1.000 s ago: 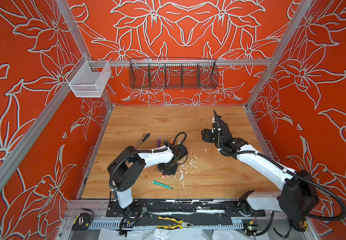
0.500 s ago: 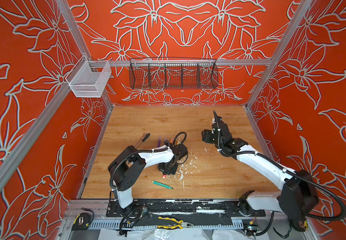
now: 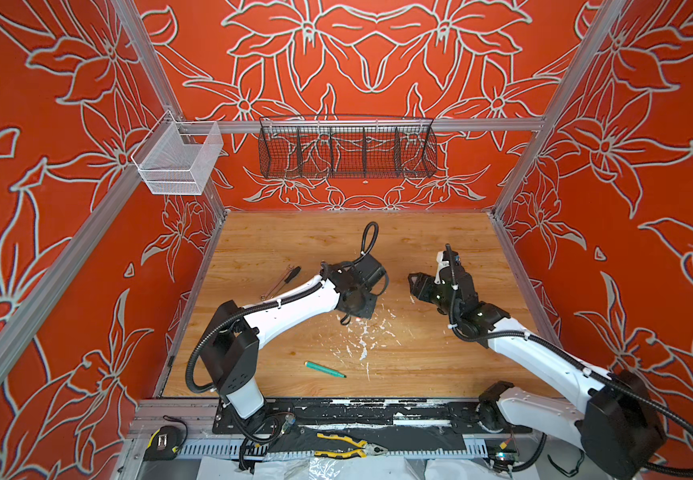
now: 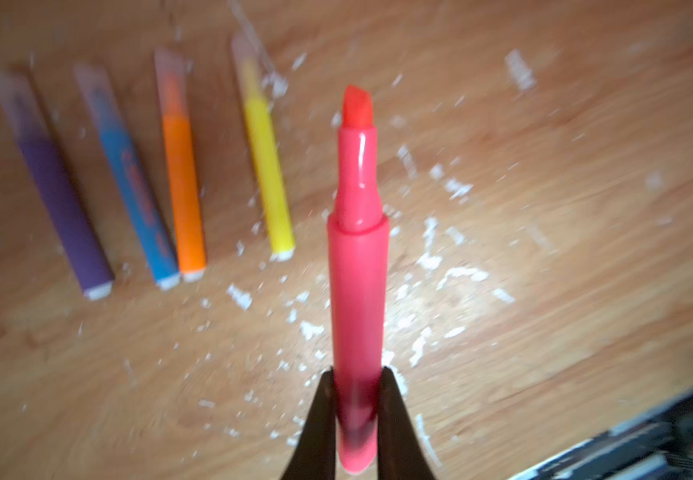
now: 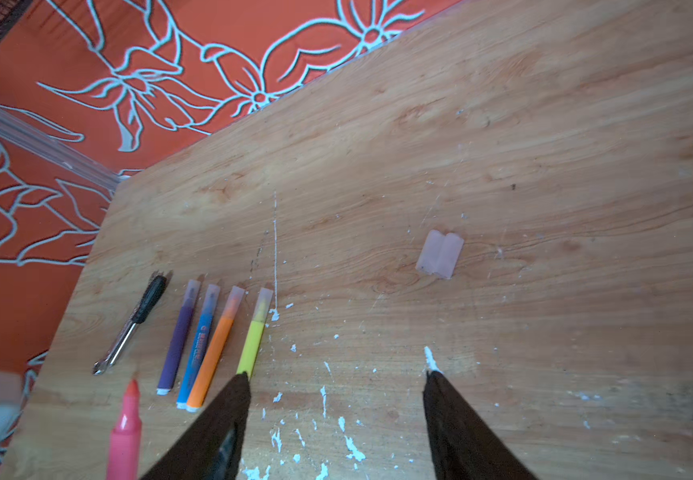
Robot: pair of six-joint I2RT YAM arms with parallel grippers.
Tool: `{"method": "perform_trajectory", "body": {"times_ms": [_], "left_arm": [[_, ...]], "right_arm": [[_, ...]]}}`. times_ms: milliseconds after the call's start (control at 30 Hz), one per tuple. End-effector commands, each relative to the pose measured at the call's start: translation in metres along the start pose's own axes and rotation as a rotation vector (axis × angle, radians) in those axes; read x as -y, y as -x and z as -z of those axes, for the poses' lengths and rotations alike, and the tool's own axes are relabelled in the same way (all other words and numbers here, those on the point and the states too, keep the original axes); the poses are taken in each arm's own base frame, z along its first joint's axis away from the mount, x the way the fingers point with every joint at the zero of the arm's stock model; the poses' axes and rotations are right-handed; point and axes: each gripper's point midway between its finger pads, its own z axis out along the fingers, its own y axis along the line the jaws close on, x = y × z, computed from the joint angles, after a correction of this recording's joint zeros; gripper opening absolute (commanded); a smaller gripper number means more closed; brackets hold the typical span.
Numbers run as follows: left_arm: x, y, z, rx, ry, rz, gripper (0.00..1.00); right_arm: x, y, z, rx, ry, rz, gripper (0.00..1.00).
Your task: Insert the pens into the pen caps
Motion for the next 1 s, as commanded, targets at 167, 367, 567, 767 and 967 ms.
{"method": "perform_trajectory", "body": {"times_ms": [167,367,567,767,967], "left_arm": [[0.039,0.059,0.010,0.252,-0.164,-0.156,0.05],[0.037,0.048,0.005,0.316,-0.204,-0.178,0.05],[0.041,0.038,0.013,0.322,-0.241,-0.201,0.07],[0.038,0.039,0.004,0.311,-0.220,-0.197,0.06],[0.035,0.039,-0.005,0.284,-0.190,-0.193,0.05]], "right_arm": [[-0.070,-0.005,-0.003,-0.043,0.426,-0.152,0.61],[-0.081,-0.011,-0.007,-0.065,0.521,-0.197,0.61],[-0.086,-0.017,-0.016,-0.094,0.566,-0.244,0.56],[-0.085,-0.018,-0.016,-0.103,0.558,-0.249,0.55],[-0.089,-0.019,-0.014,-0.122,0.579,-0.266,0.39]]}}
